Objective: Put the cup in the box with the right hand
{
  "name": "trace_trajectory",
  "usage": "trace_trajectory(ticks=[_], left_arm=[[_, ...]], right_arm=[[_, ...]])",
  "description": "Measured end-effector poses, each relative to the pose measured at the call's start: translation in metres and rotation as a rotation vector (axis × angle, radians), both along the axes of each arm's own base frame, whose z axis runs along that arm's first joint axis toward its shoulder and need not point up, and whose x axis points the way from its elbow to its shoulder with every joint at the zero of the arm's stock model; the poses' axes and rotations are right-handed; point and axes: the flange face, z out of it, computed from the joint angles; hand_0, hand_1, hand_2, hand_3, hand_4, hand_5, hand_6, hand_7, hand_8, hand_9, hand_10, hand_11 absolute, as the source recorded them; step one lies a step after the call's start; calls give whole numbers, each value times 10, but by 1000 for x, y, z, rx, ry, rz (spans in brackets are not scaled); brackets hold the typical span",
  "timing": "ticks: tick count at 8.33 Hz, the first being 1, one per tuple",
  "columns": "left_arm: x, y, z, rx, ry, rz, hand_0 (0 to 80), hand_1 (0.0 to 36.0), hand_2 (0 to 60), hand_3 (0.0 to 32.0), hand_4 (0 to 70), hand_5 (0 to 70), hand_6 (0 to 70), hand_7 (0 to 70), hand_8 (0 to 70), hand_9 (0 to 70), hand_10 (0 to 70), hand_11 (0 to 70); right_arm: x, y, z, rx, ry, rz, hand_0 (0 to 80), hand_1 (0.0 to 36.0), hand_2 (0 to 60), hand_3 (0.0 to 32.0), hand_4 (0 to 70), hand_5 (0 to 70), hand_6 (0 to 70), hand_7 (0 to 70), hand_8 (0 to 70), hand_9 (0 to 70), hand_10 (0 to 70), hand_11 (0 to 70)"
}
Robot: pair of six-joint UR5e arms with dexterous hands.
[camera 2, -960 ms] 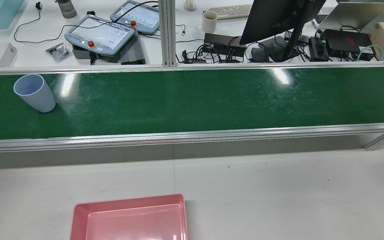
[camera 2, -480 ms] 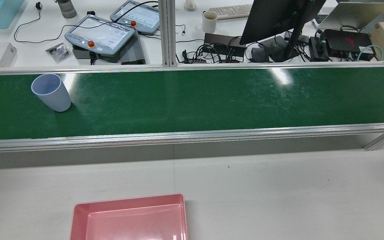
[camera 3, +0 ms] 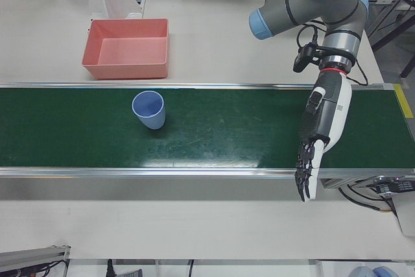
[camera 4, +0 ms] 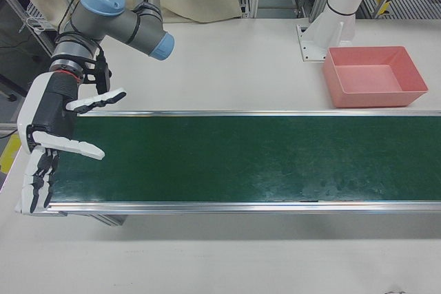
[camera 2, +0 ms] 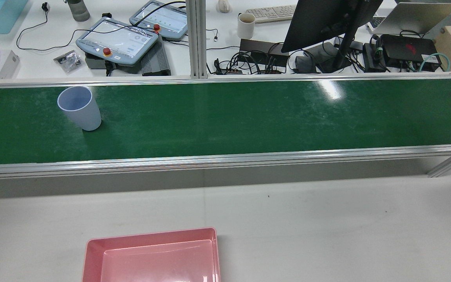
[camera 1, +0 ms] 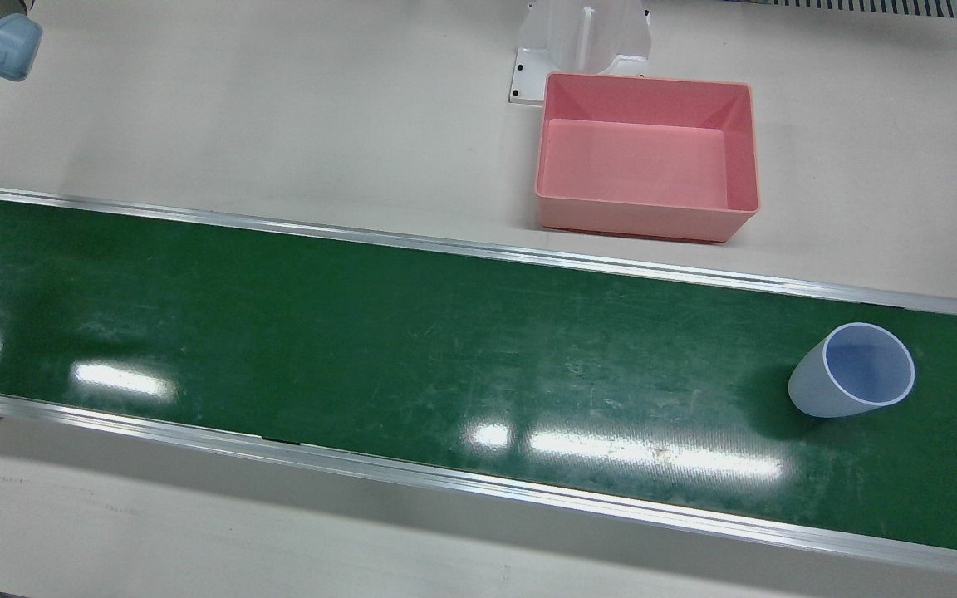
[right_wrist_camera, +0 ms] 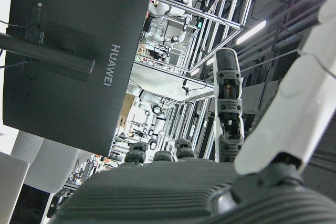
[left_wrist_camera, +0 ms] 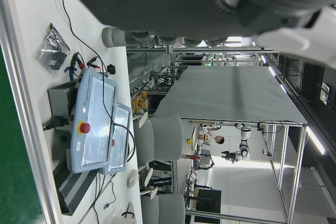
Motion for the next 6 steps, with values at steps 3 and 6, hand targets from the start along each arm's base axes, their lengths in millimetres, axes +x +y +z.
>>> trace_trajectory(ticks=[3,6], left_arm=[[0,0,0,1,0,1,0,0,0,0,0,0,0,0,0,0,0,0],[0,0,0,1,0,1,0,0,0,0,0,0,0,0,0,0,0,0]], right_arm=[[-45,-21,-21,43,116,44,479,39,0,0,170,31,9,0,0,0,44,78],[-105,-23,-33,54,95,89,487,52,0,0,166,29,3,0,0,0,31,60]])
